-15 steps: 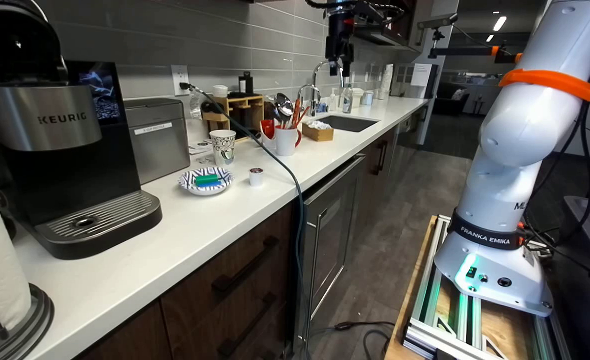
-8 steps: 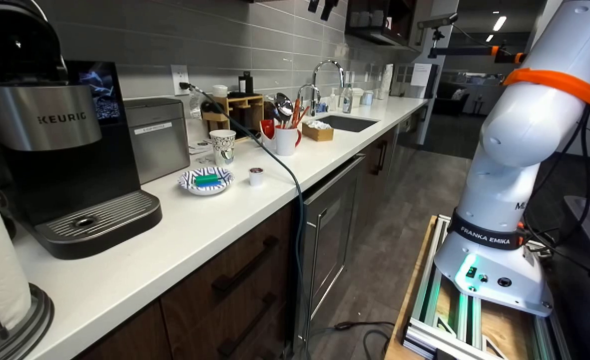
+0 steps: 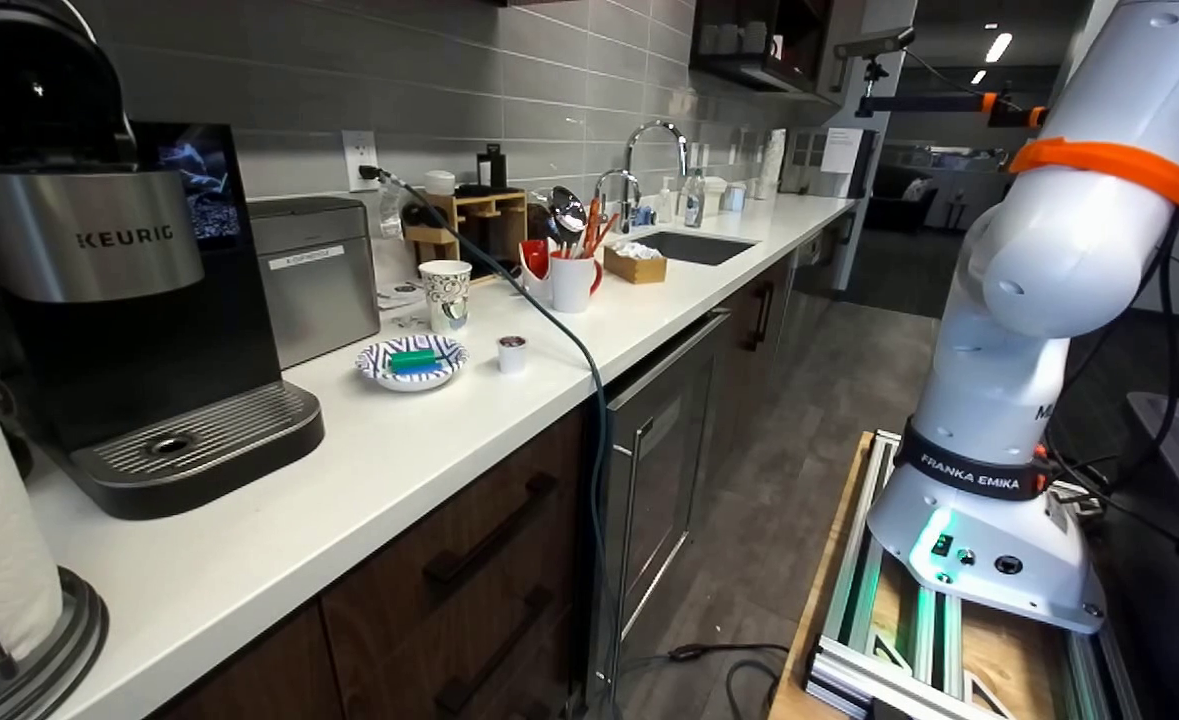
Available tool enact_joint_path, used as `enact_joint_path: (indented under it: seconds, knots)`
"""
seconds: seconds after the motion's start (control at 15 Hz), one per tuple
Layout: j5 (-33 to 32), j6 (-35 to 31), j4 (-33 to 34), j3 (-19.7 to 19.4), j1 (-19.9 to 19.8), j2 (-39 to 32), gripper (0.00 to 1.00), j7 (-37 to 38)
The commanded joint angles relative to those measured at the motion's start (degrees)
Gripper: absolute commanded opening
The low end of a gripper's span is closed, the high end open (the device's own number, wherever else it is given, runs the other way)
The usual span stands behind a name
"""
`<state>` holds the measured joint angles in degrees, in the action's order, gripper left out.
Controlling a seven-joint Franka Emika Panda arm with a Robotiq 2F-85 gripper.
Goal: Remove the grey packet from the top cabinet
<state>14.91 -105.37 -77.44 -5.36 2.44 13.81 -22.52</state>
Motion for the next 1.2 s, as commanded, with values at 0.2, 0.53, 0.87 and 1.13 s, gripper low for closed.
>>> enact_joint_path:
  seconds: [0.2,0.53,0.87,1.13]
  knots:
    - [0.5,-5.1,10.1,4.1,2.3,-6.5,1.00,4.2]
    - [1.9,-8.1,12.3,4.2,2.5,-9.2,1.00,7.1]
    - [-10.1,-5.3,25.0,8.6,3.3,-20.0,1.00,16.8]
    - [-19.2,-5.6,34.4,10.6,5.9,-27.1,1.00,18.5]
